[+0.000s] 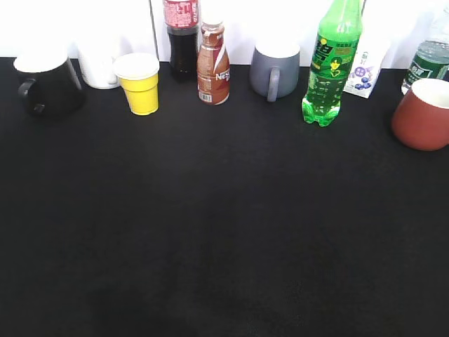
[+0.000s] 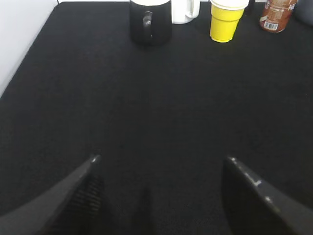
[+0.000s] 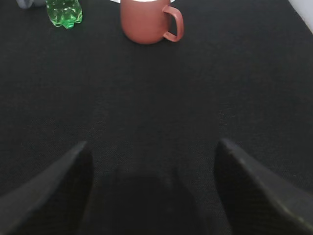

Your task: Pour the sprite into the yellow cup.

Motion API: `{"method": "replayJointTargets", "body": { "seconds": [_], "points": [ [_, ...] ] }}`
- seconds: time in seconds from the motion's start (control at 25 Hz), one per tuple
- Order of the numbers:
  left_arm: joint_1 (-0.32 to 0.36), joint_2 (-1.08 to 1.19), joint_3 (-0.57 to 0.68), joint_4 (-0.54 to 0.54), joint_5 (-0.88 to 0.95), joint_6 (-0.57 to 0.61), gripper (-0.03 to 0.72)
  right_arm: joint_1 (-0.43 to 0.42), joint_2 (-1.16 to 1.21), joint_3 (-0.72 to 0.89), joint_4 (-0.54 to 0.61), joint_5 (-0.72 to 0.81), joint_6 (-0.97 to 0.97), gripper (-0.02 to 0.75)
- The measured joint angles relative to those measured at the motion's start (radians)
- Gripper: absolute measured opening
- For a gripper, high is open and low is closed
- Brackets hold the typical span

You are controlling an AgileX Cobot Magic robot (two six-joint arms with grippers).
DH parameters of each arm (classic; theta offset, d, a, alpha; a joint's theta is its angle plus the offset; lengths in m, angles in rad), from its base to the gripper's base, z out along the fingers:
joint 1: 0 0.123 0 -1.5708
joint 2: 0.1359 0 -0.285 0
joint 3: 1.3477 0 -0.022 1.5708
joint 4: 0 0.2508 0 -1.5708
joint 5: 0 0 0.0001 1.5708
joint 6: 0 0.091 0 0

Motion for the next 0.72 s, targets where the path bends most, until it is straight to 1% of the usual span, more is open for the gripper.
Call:
{"method": "replayJointTargets", "body": {
  "seconds": [0.72],
  "points": [
    [0.000, 0.000, 0.000, 0.000, 0.000, 0.000, 0.566, 0.000, 0.000, 0.000, 0.003, 0.000, -0.001, 0.587]
  ]
}}
